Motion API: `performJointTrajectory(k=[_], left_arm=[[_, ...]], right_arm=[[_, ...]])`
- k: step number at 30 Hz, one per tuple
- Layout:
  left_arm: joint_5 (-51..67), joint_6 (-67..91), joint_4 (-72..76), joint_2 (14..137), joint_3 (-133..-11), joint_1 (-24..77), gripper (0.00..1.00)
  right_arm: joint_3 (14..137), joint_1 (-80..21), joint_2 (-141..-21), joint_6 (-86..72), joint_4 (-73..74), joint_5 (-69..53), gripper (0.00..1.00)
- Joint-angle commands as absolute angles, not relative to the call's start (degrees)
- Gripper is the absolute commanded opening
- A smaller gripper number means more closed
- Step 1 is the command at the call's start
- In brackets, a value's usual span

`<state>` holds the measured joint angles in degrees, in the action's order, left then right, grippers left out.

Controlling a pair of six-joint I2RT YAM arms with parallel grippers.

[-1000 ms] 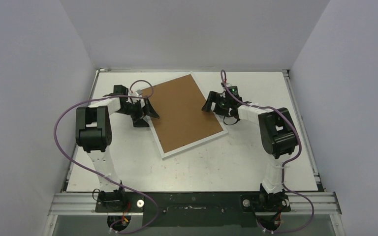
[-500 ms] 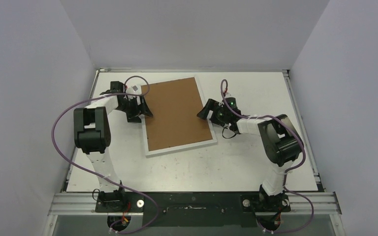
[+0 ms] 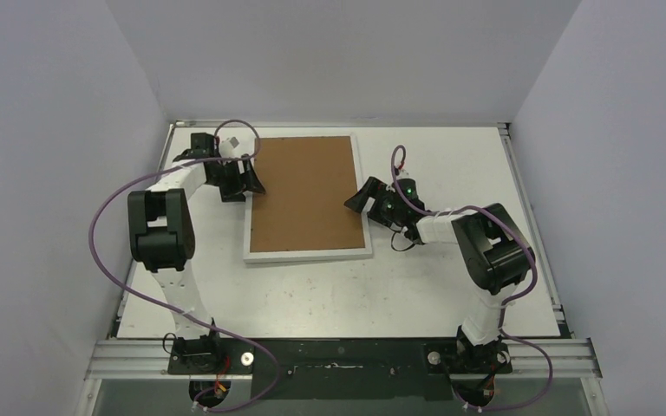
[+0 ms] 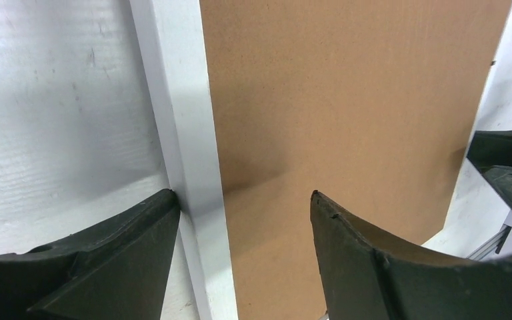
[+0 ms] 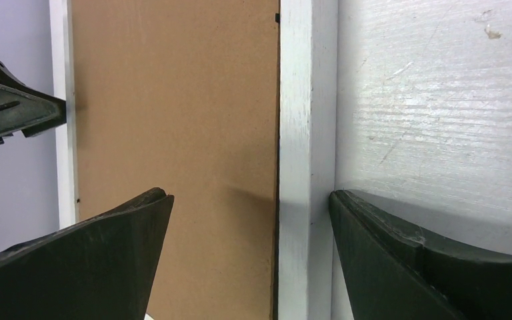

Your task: Put the photo into the frame

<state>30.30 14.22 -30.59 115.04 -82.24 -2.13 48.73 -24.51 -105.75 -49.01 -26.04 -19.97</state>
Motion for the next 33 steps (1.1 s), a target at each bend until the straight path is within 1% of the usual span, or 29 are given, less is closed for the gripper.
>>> performJointTrajectory(k=[1,11,21,33], left_arm=[[51.38,19.77,-30.54,108.24,-87.80,3.45,0.66],[53.15,20.98,-30.52,106.05,-89.03,5.33,0.64],[54.32,23.10,-28.57,104.82,-89.15,6.99,0.62],[55.32,25.60,-26.99,103.46,-90.35,9.84,0.61]], right_arm=[[47.31,-30.26,-105.93,-56.63,-32.80,-34.58,0.90],[45.49,-30.17,-108.31,-59.57,-37.47,-35.50,0.90],[41.85,-29.41,-111.71,-65.80,-48.23,-37.26,0.90],[41.23,-29.17,-114.41,-66.35,-49.22,-37.00,0.90]])
